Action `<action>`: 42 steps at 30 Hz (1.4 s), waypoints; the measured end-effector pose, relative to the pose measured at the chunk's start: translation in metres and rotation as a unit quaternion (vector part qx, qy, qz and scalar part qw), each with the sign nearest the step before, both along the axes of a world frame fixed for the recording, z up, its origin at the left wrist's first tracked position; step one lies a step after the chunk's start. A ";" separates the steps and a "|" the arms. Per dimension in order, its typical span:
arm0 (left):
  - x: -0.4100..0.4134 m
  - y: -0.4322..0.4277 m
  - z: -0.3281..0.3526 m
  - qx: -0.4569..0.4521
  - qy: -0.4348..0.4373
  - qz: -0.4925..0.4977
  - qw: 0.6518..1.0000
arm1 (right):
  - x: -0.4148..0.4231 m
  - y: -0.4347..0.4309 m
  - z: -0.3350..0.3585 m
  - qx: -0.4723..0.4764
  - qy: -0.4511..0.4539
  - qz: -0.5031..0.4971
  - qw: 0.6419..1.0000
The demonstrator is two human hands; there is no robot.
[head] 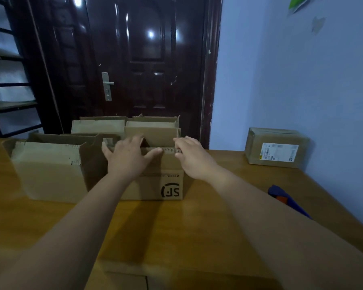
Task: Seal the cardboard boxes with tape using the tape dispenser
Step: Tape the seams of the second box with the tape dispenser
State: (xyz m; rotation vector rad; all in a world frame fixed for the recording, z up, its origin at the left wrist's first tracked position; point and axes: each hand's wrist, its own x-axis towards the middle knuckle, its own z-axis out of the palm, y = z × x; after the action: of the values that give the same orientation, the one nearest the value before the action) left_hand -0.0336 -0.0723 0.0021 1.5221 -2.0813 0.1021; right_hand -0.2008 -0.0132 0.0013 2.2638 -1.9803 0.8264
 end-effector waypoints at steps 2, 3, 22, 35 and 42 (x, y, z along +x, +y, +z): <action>0.001 0.013 0.006 -0.006 -0.071 -0.079 0.994 | -0.015 0.022 -0.001 0.009 0.020 -0.011 1.000; 0.002 0.020 0.008 0.003 -0.102 -0.123 0.987 | -0.022 0.034 -0.002 0.015 0.031 -0.012 0.999; -0.043 0.090 0.027 0.076 -0.097 -0.285 0.951 | -0.063 0.131 -0.042 0.020 -0.334 -0.040 0.941; -0.023 0.070 -0.024 0.264 0.372 -0.288 0.842 | -0.064 0.132 -0.050 0.027 -0.393 -0.036 0.919; -0.036 0.071 -0.046 0.130 0.397 -0.220 0.881 | -0.059 0.129 -0.058 0.002 -0.402 -0.052 0.914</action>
State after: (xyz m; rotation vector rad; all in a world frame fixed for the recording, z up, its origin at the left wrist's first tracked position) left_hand -0.0696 -0.0009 -0.0437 0.9236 -1.7095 -0.8601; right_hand -0.2596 0.1158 -0.0566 1.9437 -2.3137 1.9762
